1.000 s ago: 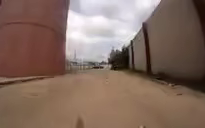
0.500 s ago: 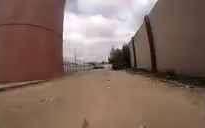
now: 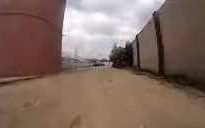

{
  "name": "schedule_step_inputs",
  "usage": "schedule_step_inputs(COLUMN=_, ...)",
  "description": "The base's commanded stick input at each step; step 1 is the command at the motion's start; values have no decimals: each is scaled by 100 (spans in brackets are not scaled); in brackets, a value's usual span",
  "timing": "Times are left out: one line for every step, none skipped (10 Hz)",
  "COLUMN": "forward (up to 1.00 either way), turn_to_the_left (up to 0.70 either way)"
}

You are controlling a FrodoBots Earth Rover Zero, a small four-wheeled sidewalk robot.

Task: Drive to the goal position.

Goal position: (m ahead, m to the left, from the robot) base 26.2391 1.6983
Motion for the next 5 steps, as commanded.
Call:
schedule_step_inputs(forward=100, turn_to_the_left=0)
schedule_step_inputs(forward=100, turn_to_the_left=0)
schedule_step_inputs(forward=100, turn_to_the_left=0)
schedule_step_inputs(forward=100, turn_to_the_left=0)
schedule_step_inputs(forward=100, turn_to_the_left=0)
